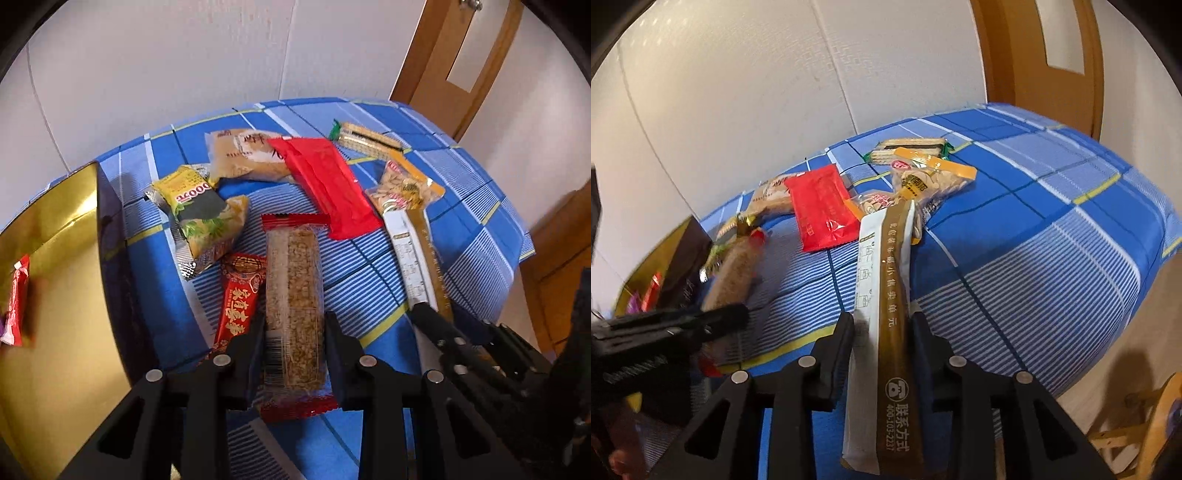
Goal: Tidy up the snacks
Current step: 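Carry the granola bar into the gold tray and release it with the left gripper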
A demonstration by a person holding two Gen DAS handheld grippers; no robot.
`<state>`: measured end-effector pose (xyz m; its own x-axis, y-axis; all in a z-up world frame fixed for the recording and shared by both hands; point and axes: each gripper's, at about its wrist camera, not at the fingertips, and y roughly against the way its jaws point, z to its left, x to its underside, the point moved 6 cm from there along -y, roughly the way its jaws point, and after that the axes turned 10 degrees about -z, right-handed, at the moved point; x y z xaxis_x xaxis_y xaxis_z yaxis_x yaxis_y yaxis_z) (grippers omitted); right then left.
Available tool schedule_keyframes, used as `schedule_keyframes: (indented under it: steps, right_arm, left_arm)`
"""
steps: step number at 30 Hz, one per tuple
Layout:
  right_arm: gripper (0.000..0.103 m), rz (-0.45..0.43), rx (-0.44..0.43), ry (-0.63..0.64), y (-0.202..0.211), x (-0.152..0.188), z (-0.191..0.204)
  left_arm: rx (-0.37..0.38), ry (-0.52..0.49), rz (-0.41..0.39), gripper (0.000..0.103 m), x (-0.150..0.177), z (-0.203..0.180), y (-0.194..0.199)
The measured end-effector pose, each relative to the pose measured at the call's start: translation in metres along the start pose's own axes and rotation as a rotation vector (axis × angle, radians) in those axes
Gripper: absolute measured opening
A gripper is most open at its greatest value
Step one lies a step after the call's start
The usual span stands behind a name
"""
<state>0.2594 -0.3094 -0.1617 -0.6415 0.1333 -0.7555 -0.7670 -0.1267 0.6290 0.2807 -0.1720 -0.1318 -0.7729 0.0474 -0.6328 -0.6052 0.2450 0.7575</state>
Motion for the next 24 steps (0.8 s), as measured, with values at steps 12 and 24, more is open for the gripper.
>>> schedule_keyframes:
  steps: [12, 24]
  right_arm:
    - [0.023, -0.008, 0.031, 0.072, -0.002, 0.002, 0.007]
    - [0.023, -0.017, 0.024, 0.047, -0.001, 0.002, 0.006]
  left_arm:
    - [0.045, 0.055, -0.062, 0.030, -0.015, 0.020, 0.042]
    - [-0.029, 0.154, -0.080, 0.030, -0.023, 0.094, 0.061]
